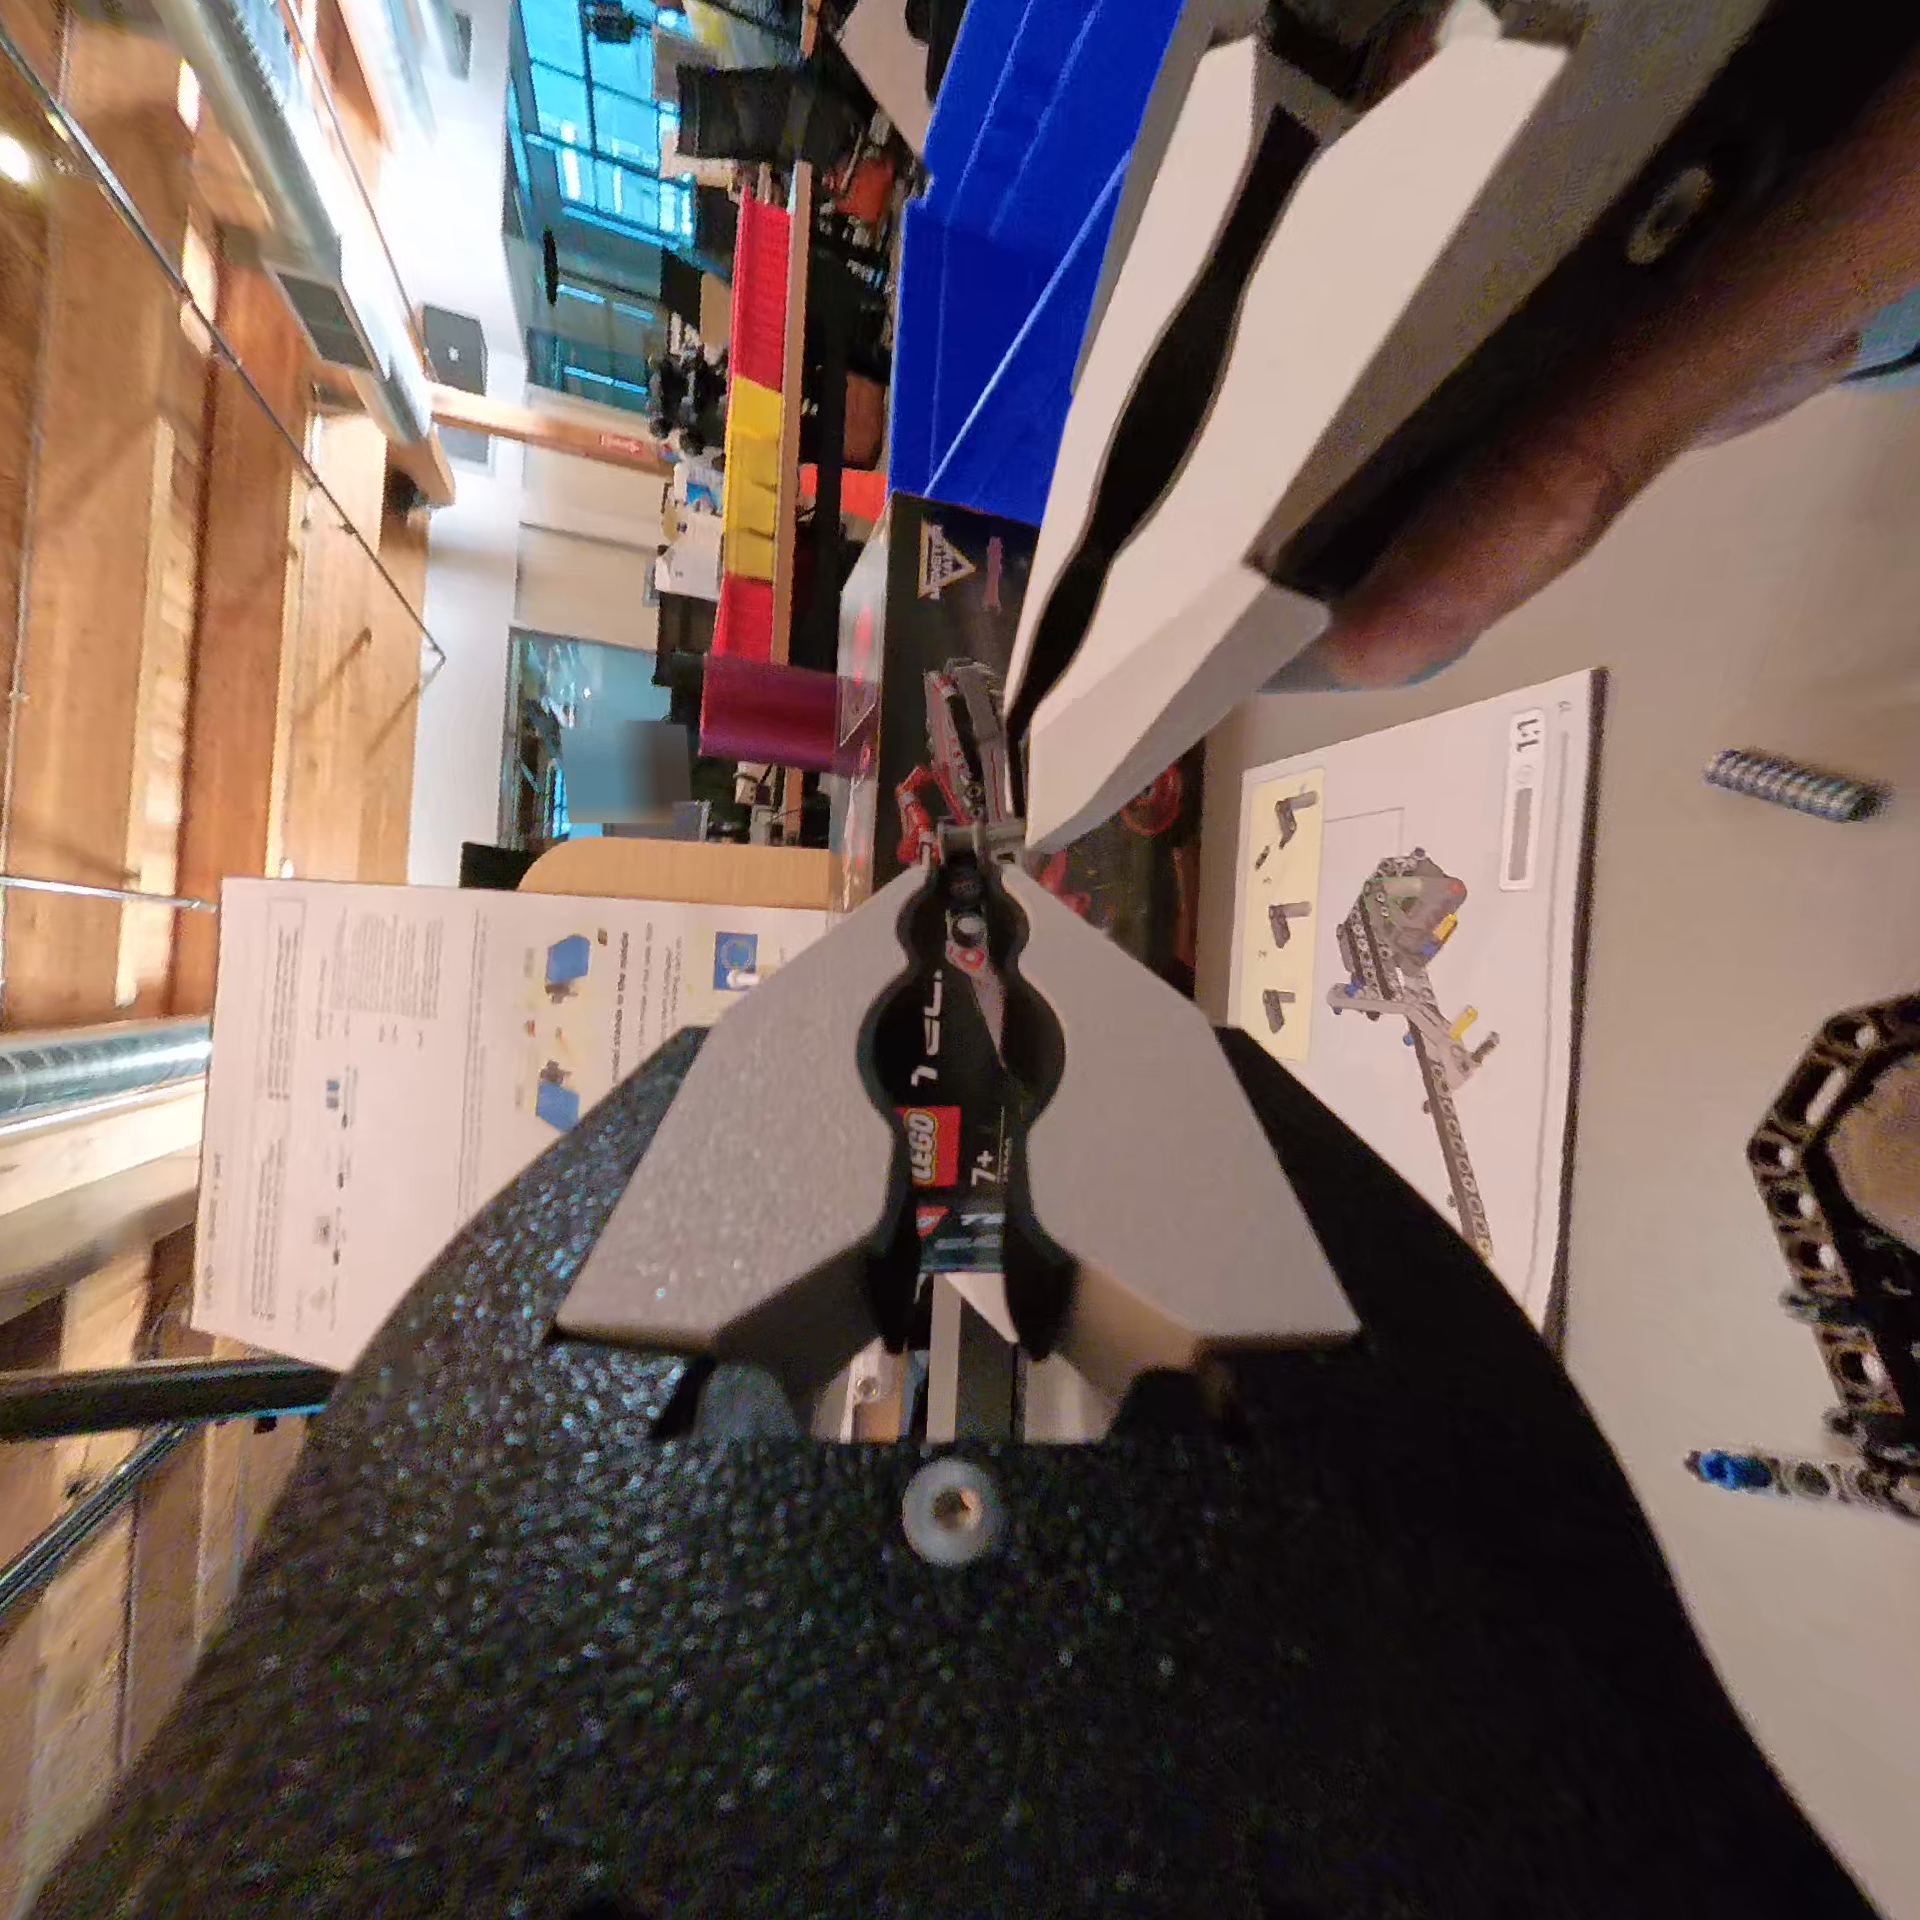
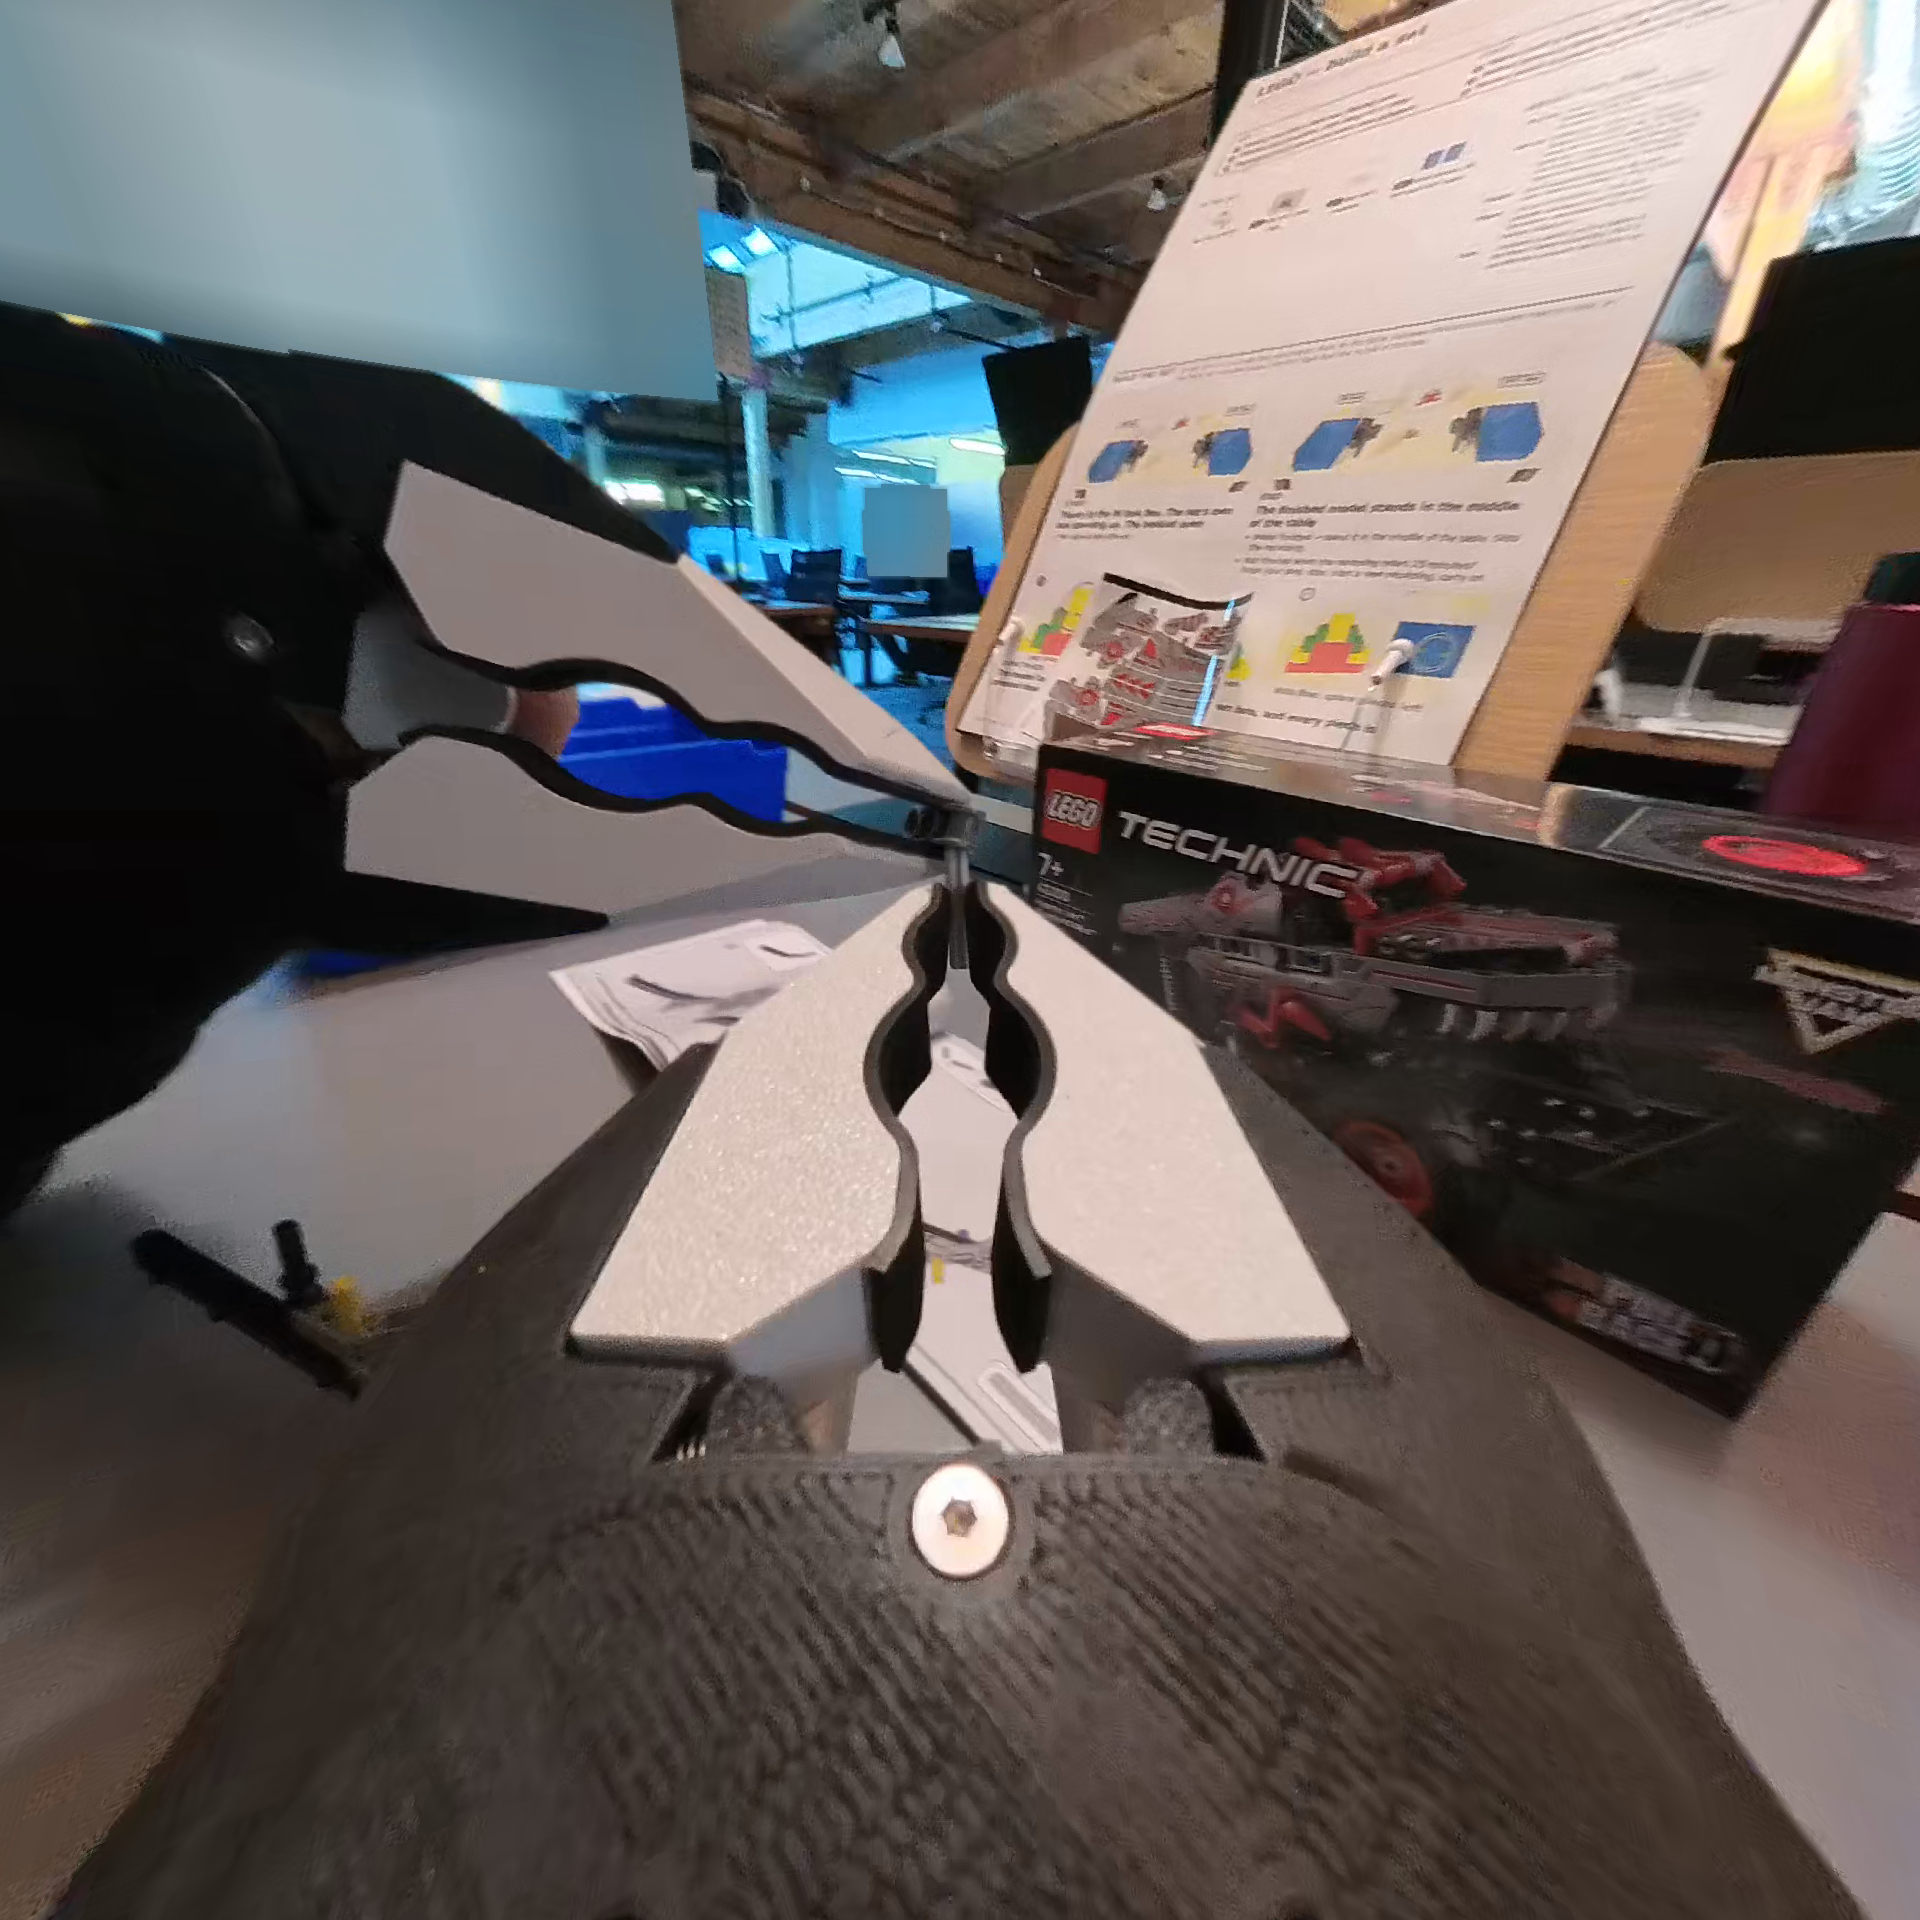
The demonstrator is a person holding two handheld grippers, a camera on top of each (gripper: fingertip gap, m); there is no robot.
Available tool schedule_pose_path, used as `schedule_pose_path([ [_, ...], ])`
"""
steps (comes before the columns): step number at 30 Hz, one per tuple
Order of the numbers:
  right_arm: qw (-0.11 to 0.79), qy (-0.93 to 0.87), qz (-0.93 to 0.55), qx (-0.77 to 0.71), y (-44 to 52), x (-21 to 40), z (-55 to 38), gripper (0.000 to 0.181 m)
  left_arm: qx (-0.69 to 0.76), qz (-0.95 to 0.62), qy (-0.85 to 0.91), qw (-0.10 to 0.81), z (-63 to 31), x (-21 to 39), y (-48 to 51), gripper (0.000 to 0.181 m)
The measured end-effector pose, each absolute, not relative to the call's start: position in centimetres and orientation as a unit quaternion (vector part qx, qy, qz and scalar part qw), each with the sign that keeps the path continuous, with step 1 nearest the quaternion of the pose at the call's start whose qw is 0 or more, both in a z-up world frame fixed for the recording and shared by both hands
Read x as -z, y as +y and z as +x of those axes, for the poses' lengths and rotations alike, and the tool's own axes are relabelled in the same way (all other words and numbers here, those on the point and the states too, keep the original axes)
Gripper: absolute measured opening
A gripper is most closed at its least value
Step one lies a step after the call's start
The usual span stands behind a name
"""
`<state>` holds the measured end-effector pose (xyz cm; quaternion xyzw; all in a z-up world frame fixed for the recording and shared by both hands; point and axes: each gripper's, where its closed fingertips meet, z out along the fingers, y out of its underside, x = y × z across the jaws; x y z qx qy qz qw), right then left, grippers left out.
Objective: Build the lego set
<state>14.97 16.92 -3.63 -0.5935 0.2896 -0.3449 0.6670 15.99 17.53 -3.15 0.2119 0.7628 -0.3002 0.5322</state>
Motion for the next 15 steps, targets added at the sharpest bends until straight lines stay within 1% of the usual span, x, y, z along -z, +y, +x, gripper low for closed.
schedule_pose_path([
  [4,0.635,0.297,-0.603,0.381,16.6,3.8,15.3,0.002,0.298,0.218,0.74,0.562,16.1,3.1,17.1,0.004],
  [8,0.699,0.328,-0.563,0.293,16.1,3.6,15.3,0.002,0.321,0.245,0.72,0.564,16.1,3.1,16.8,0.004],
  [9,0.702,0.335,-0.559,0.286,16.1,3.6,15.3,0.002,0.314,0.247,0.72,0.568,16.2,3.3,16.8,0.004],
  [12,0.663,0.338,-0.576,0.339,16.1,3.9,15.6,0.002,0.299,0.236,0.721,0.579,16.1,3.4,16.6,0.005],
  [15,0.666,0.342,-0.571,0.336,16.0,3.8,15.7,0.002,0.297,0.238,0.713,0.589,16.2,3.3,16.3,0.005],
])
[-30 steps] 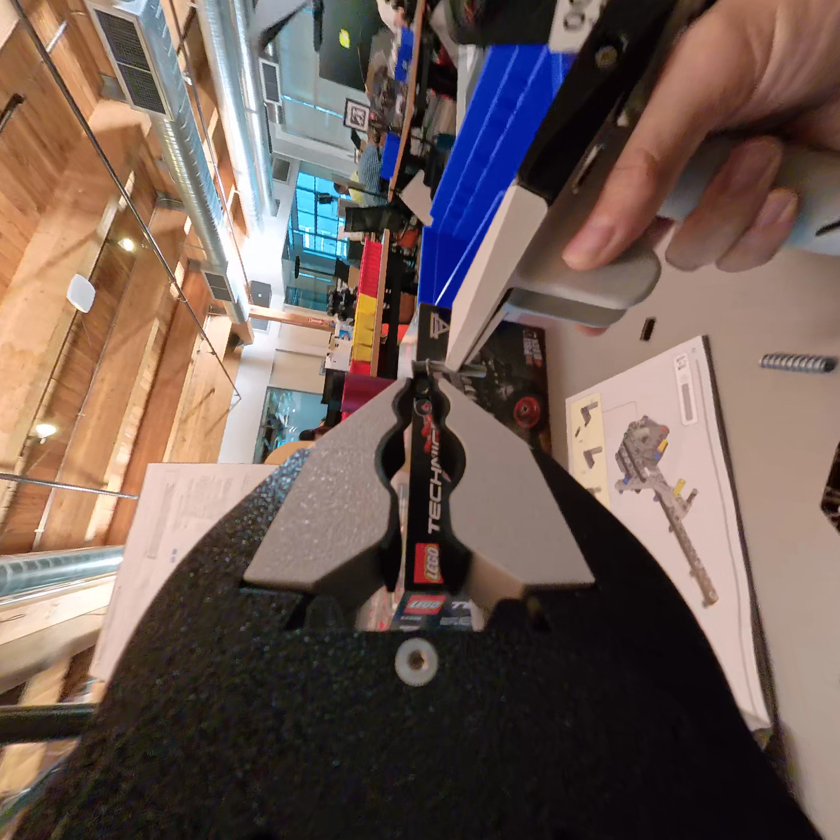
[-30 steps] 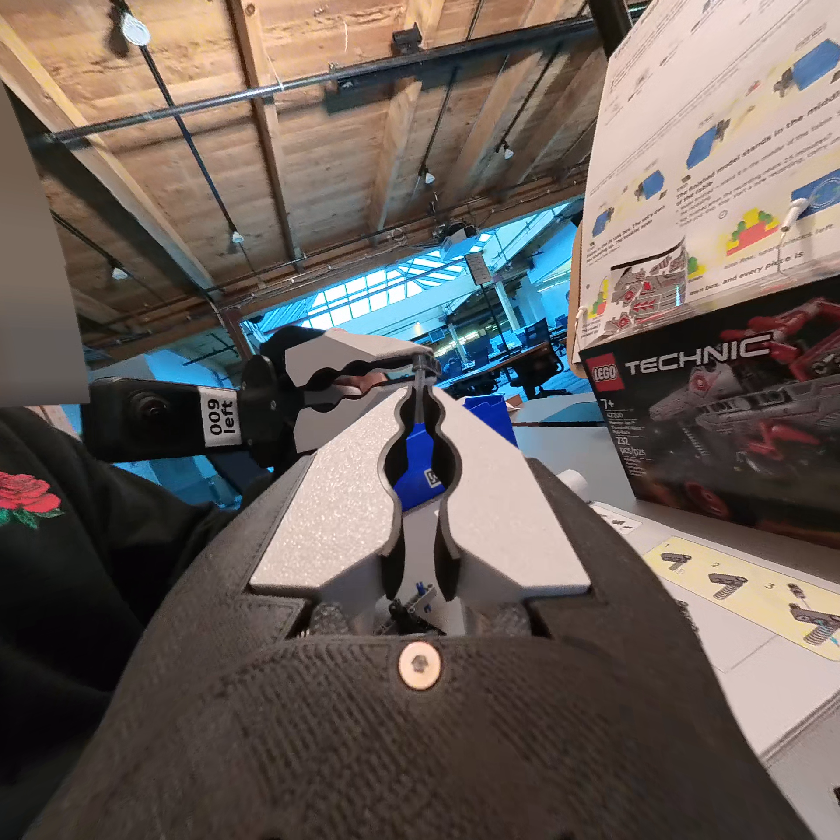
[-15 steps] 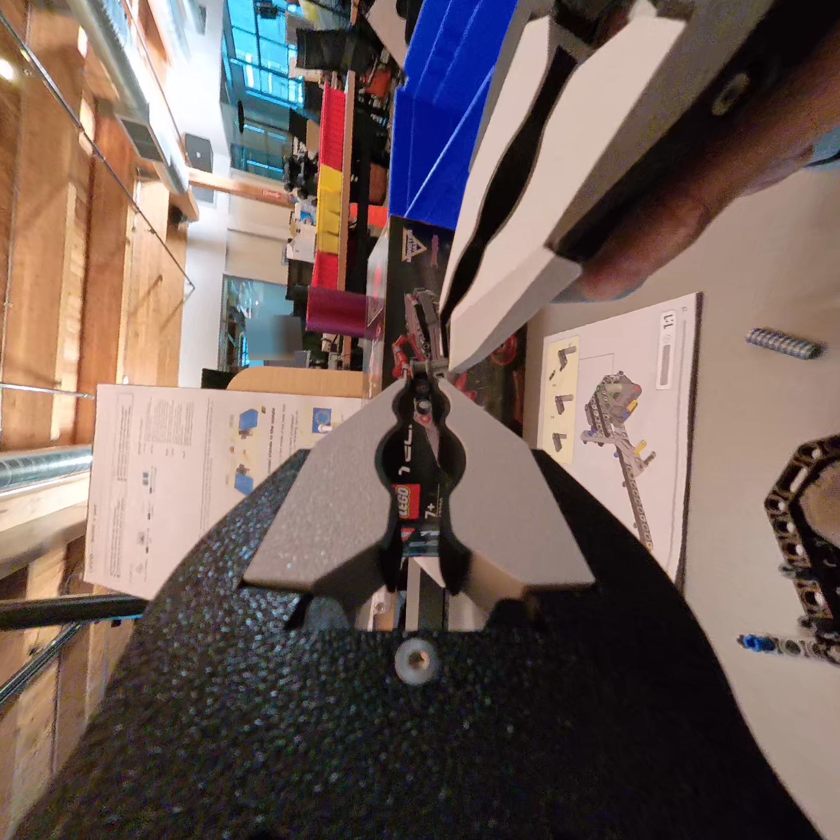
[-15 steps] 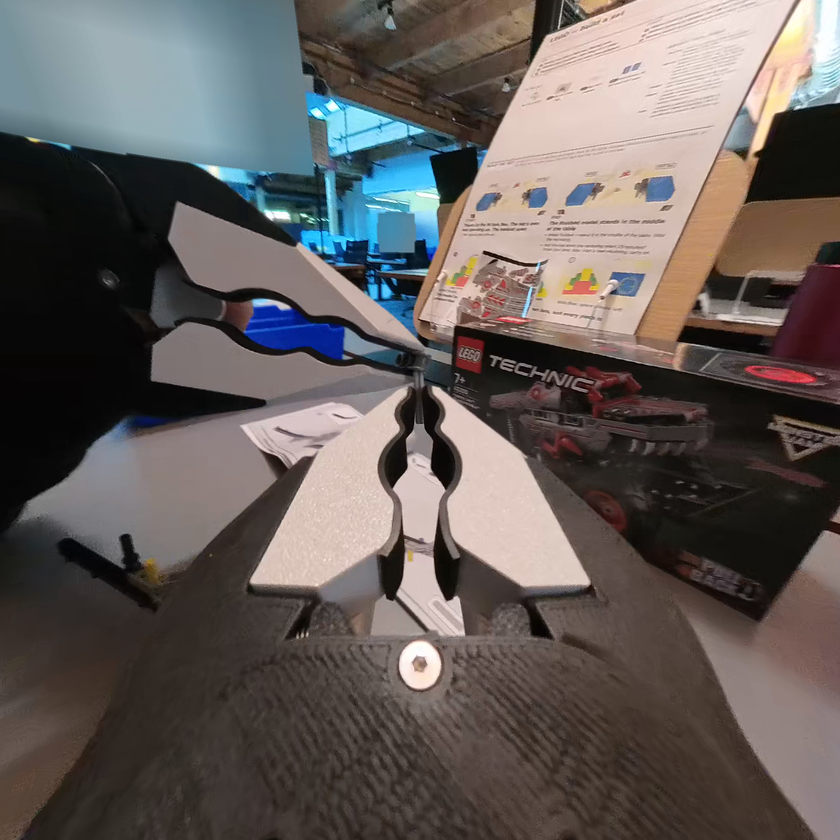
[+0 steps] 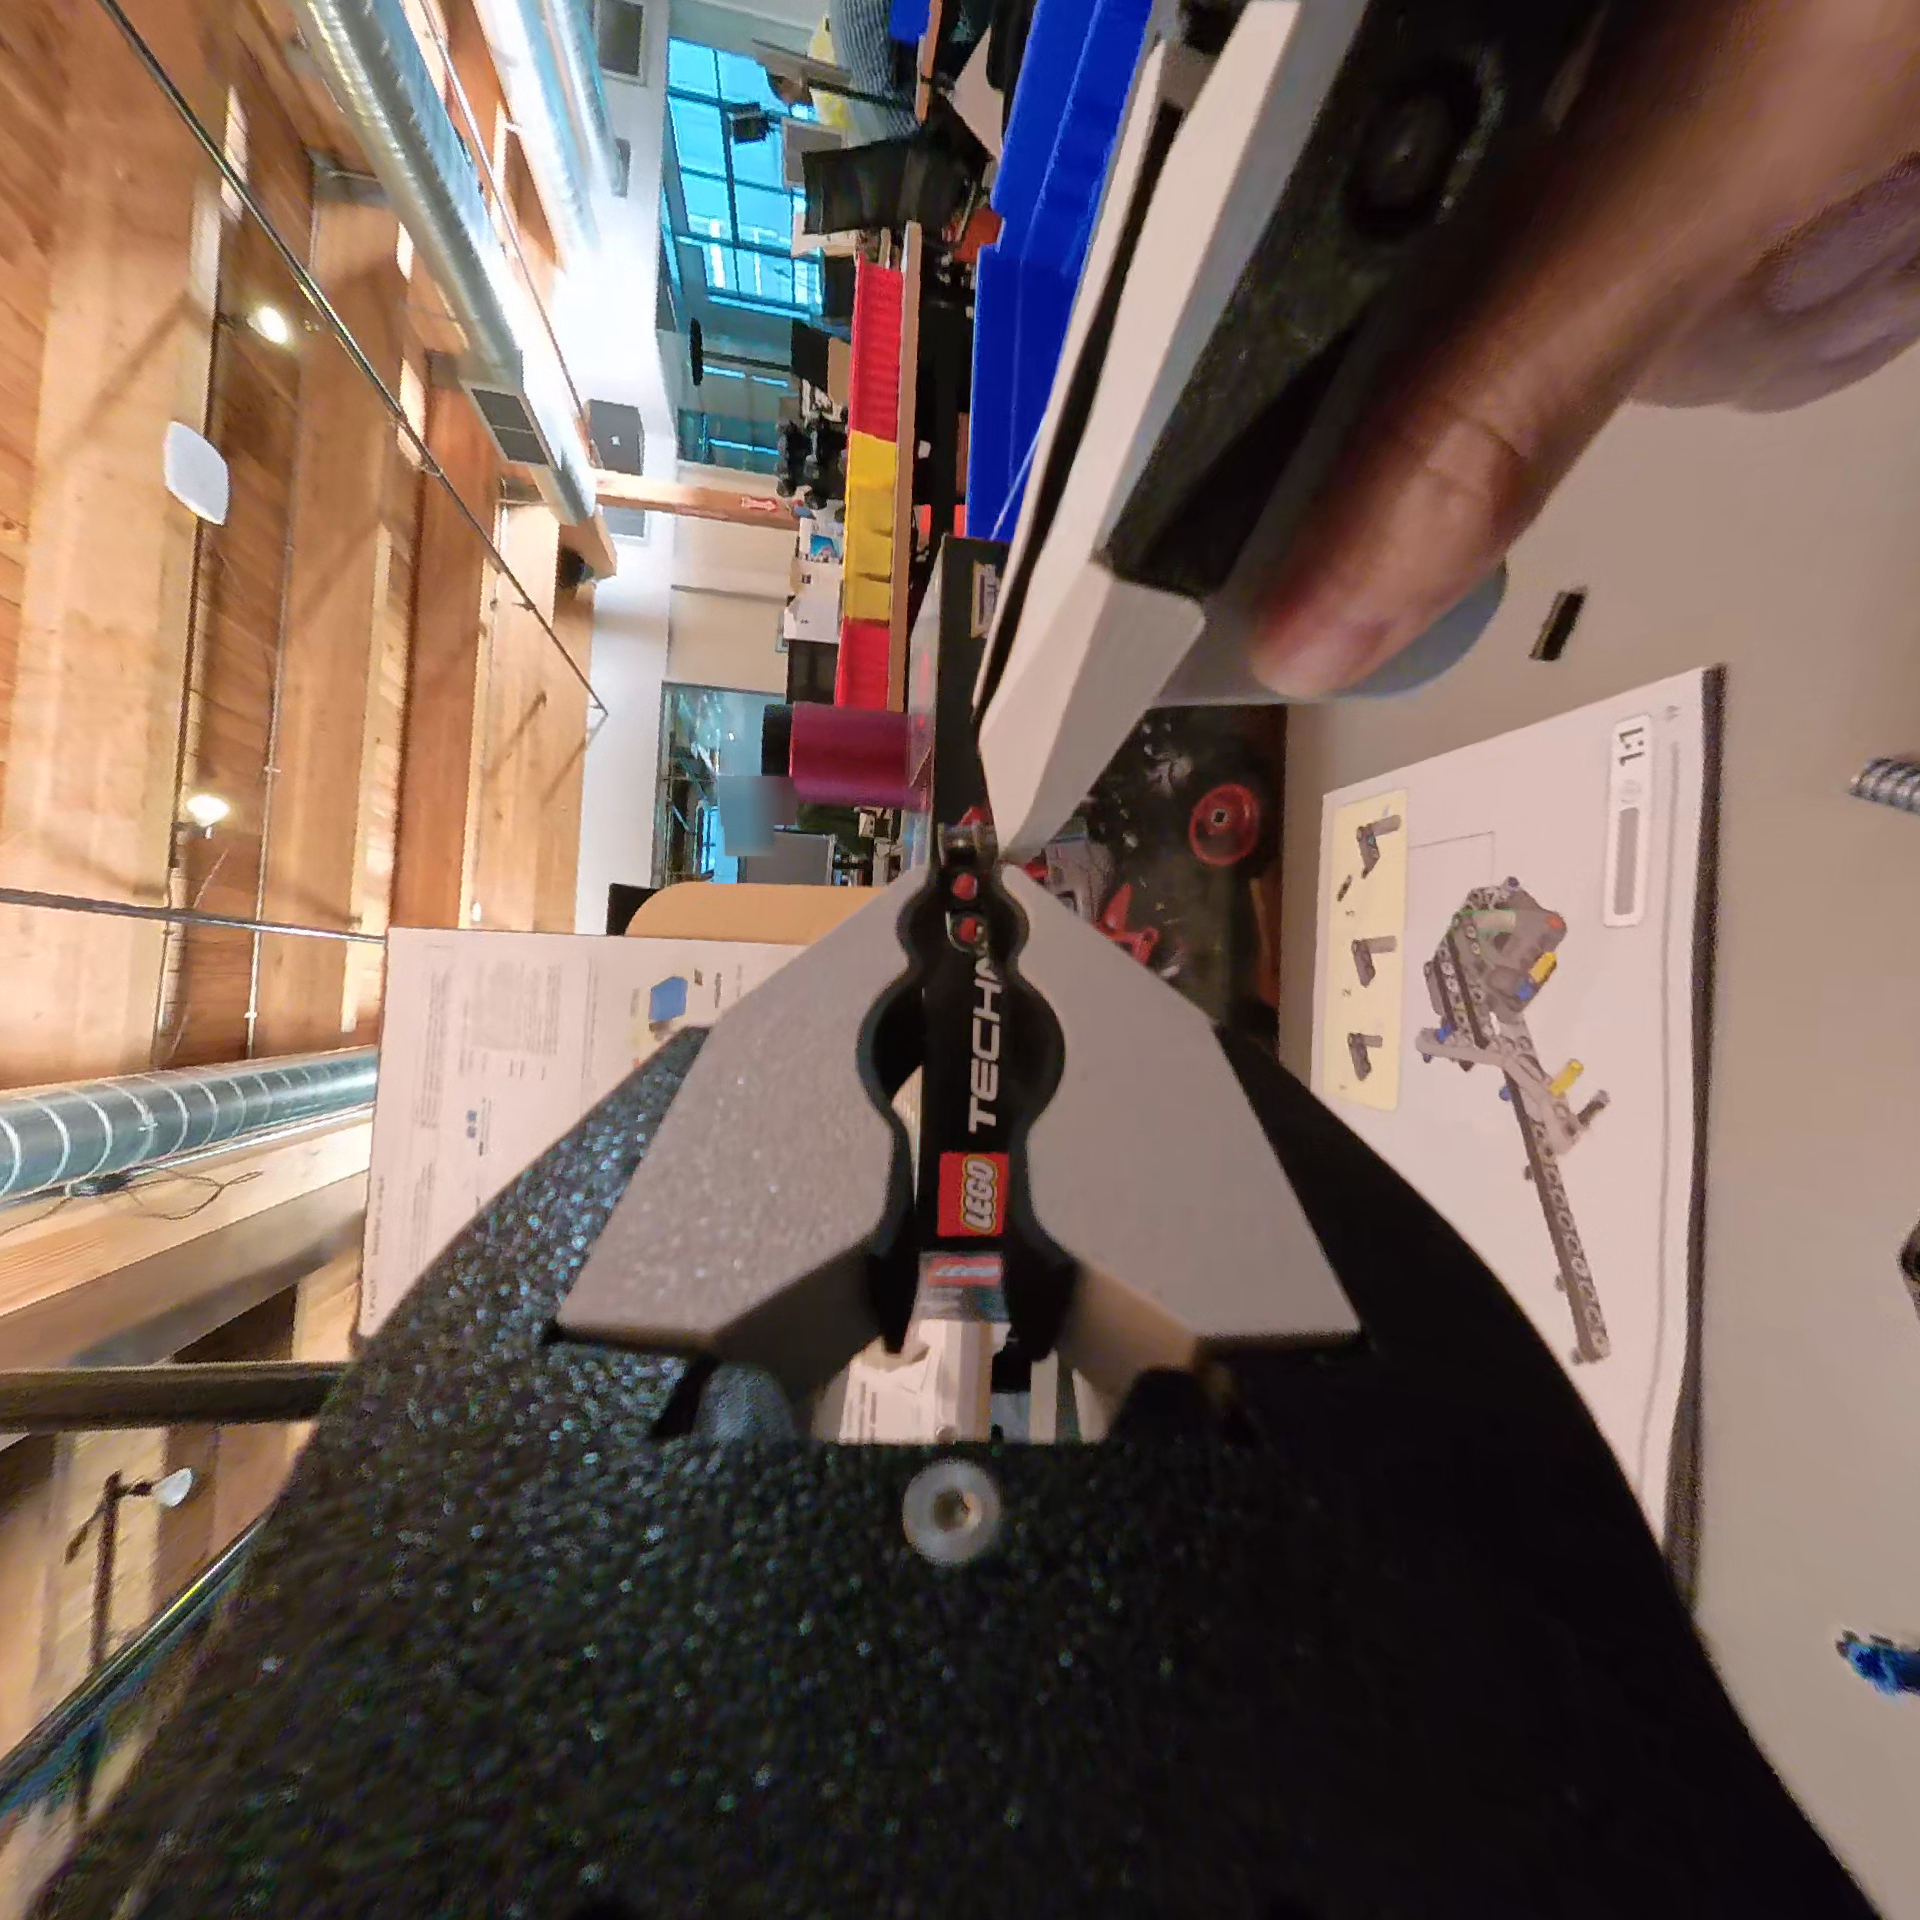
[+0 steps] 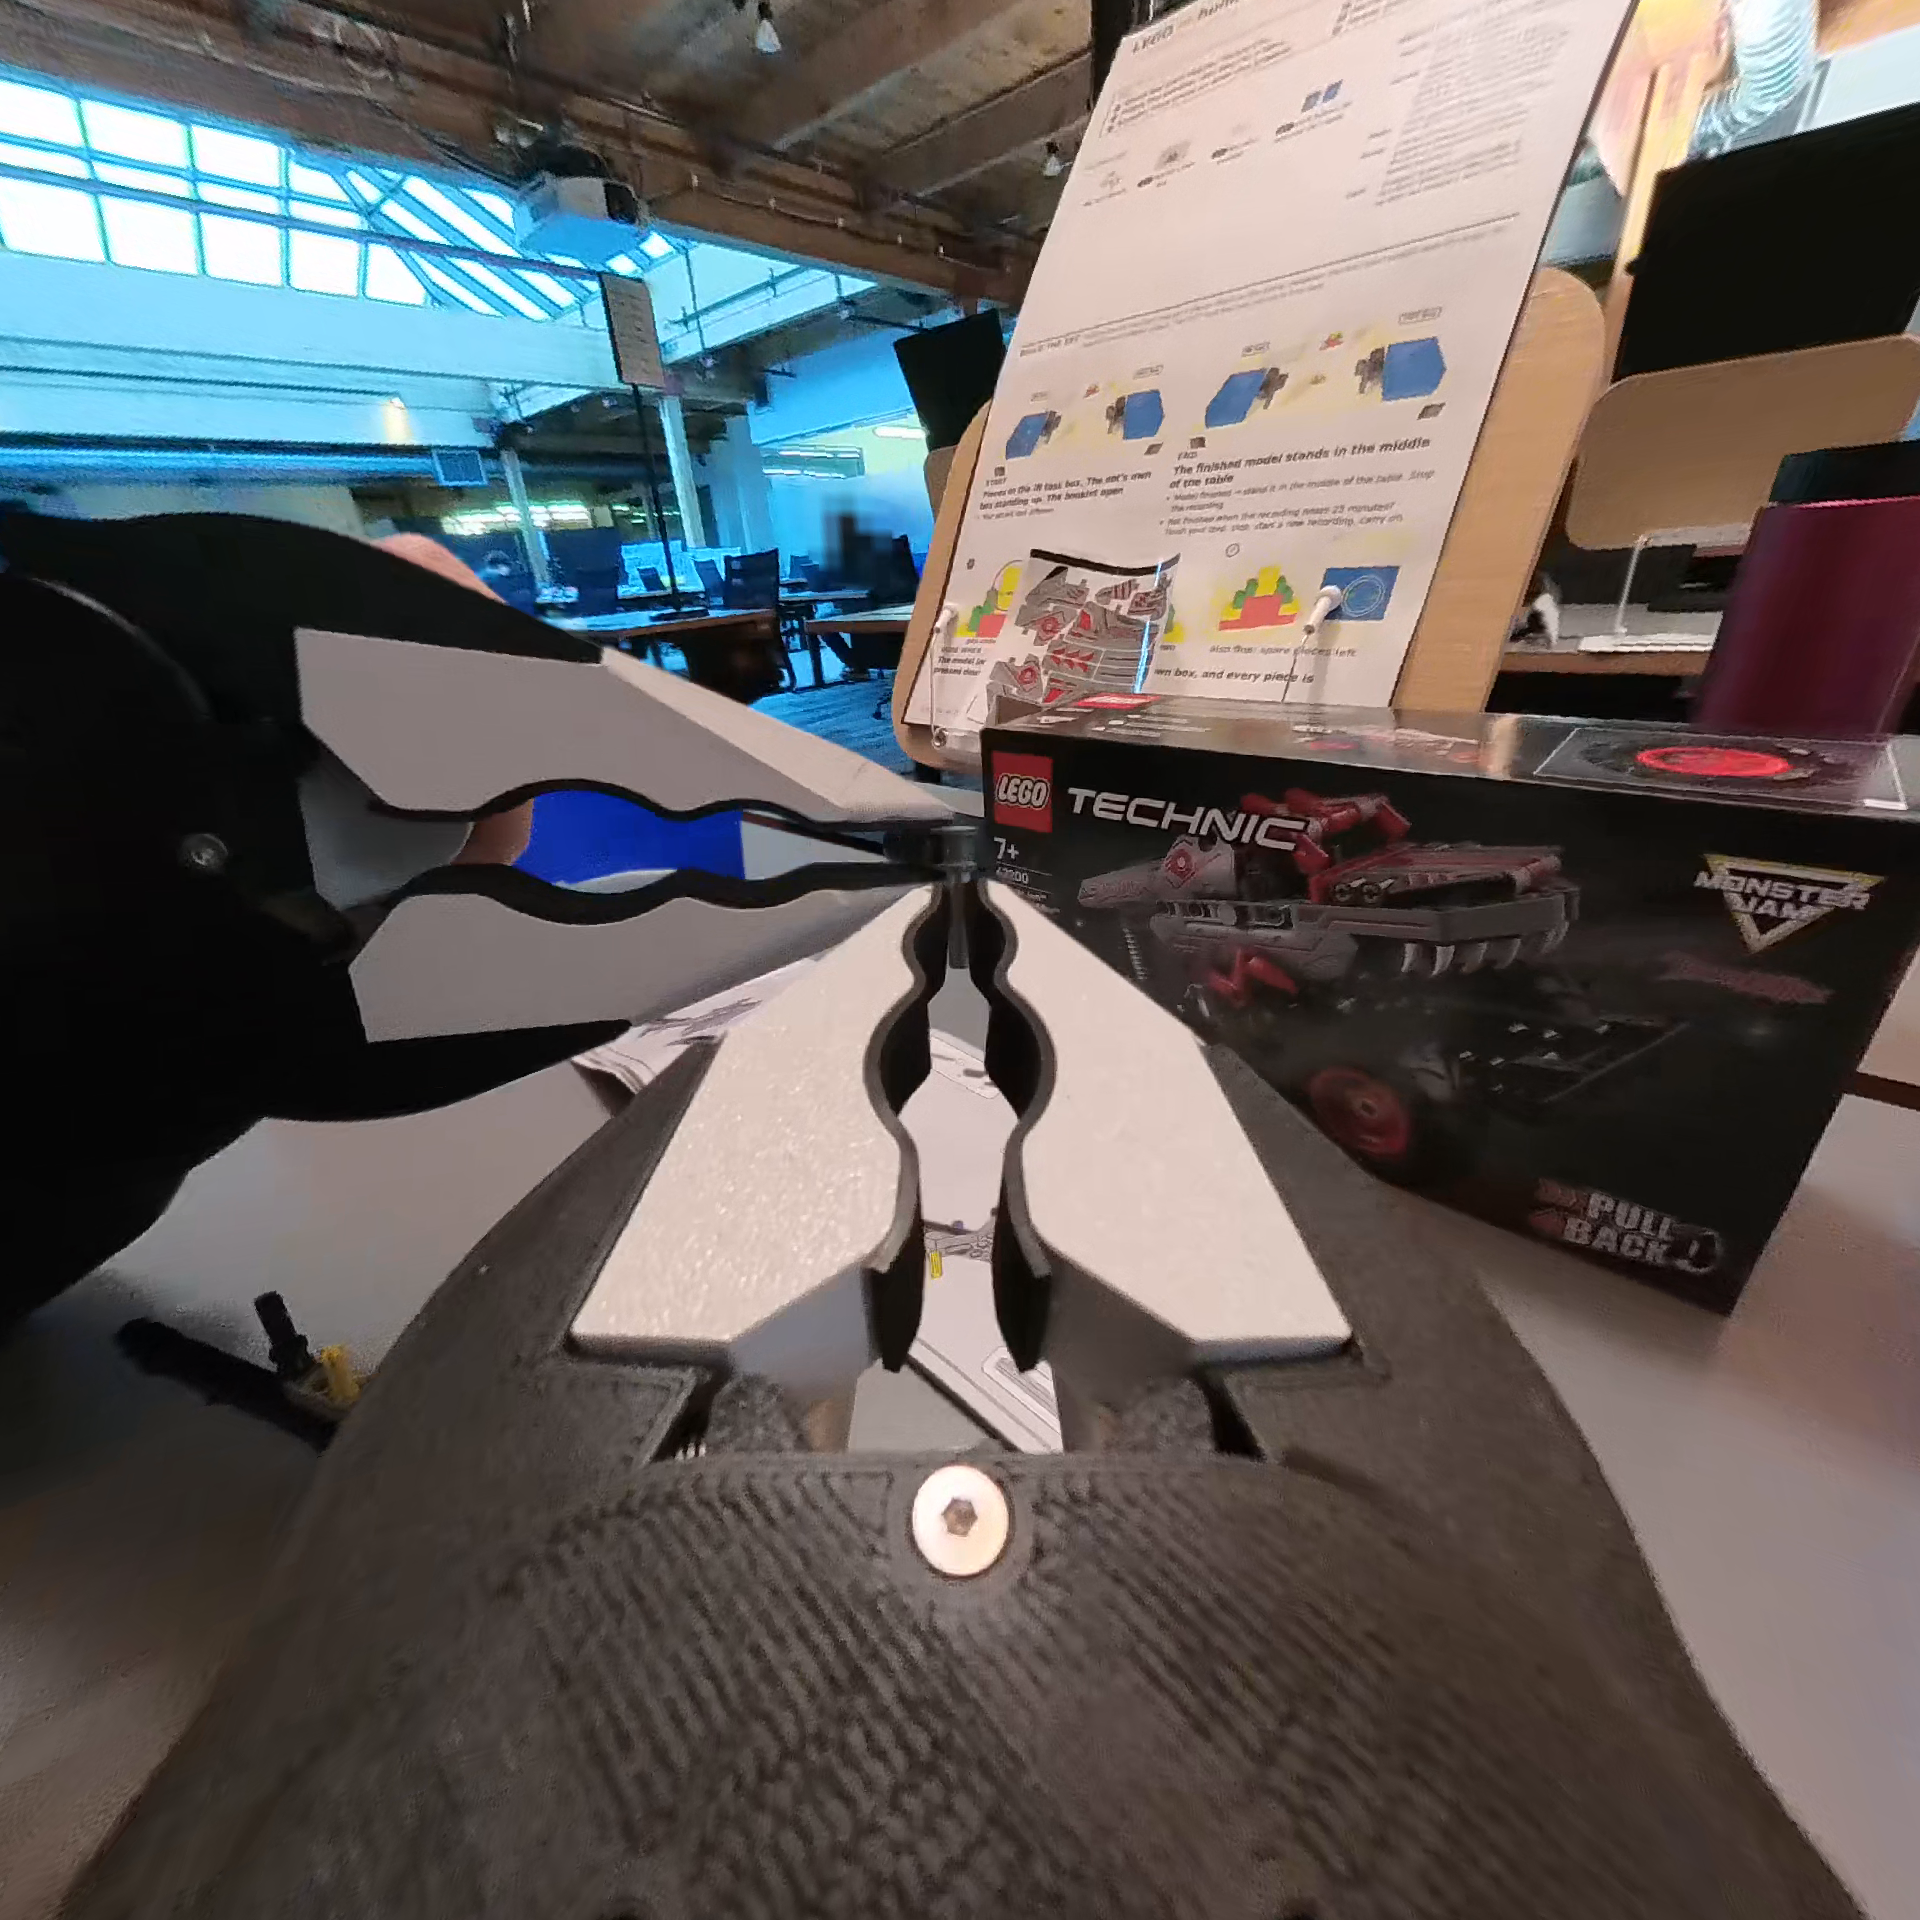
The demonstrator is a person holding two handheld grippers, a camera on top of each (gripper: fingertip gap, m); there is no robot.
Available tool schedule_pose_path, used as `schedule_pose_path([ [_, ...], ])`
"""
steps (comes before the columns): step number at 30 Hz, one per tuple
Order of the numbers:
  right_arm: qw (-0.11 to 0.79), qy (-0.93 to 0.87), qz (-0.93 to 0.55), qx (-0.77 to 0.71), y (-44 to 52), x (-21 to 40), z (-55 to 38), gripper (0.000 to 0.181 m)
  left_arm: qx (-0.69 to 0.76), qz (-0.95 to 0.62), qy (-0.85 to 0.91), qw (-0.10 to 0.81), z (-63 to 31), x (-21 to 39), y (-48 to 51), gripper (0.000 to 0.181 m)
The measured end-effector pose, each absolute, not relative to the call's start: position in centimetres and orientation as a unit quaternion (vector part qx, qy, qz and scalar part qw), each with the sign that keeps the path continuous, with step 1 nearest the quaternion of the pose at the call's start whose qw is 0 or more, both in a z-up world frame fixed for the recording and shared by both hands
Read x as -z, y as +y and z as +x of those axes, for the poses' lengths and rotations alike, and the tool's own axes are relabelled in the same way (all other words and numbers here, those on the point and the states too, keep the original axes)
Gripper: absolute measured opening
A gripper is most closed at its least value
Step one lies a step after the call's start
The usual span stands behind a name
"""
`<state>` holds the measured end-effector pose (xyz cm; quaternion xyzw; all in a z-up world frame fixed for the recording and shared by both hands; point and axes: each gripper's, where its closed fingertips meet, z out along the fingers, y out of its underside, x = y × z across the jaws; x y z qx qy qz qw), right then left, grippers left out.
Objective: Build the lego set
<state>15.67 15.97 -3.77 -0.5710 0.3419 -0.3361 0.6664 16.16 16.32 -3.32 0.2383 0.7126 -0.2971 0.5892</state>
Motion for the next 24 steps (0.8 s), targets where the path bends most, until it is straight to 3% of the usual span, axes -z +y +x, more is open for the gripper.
schedule_pose_path([
  [15,0.692,0.312,-0.568,0.318,16.4,3.4,15.8,0.002,0.337,0.245,0.721,0.553,16.7,3.2,17.0,0.004],
  [21,0.629,0.218,-0.623,0.412,16.9,2.9,14.9,0.053,0.37,0.259,0.782,0.429,16.5,4.5,18.5,0.004],
  [24,0.559,0.136,-0.672,0.466,18.2,3.9,14.2,0.06,0.391,0.288,0.802,0.348,14.9,5.3,19.1,0.004],
])
